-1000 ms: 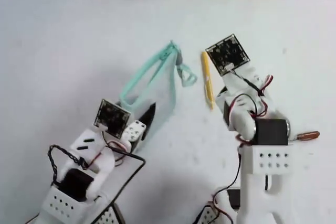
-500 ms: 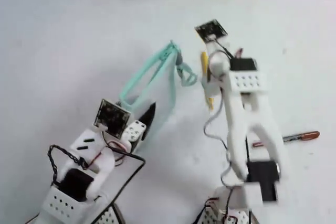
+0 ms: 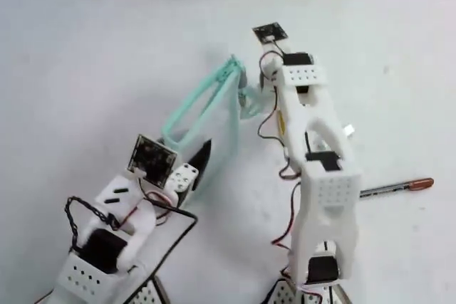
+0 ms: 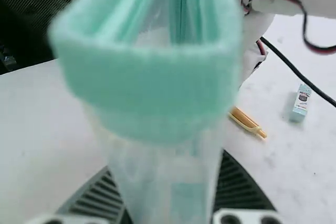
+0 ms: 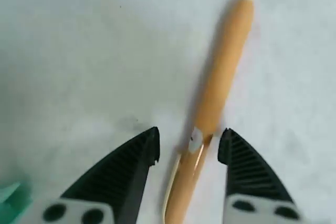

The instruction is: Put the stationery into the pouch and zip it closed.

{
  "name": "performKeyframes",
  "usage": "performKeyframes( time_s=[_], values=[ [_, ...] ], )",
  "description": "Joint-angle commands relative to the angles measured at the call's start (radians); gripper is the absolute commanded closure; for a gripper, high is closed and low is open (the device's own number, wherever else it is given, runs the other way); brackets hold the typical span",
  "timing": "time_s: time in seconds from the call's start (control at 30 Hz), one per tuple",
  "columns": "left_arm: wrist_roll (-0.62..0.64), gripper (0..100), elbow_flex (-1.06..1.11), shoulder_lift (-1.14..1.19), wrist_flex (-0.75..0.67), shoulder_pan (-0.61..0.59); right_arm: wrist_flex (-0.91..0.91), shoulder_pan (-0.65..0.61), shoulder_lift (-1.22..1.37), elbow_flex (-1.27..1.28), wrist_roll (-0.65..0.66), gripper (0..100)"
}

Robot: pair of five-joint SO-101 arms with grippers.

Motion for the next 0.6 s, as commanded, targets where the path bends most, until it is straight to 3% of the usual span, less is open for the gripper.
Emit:
performKeyframes(
  time_s=[0.0, 0.2, 0.57],
  values=[
    [-0.009, 86, -0.038, -0.013, -0.025, -0.008, 0.036, 0.016, 0.068, -0.138, -0.006, 83.2],
    [-0.009, 86, -0.037, -0.013, -0.025, -0.008, 0.074, 0.042, 0.186, -0.261, -0.008, 98.9],
    [-0.009, 86, -0.034, -0.013, -0.025, -0.008, 0.105, 0.042, 0.213, -0.292, -0.008, 98.1]
  ],
)
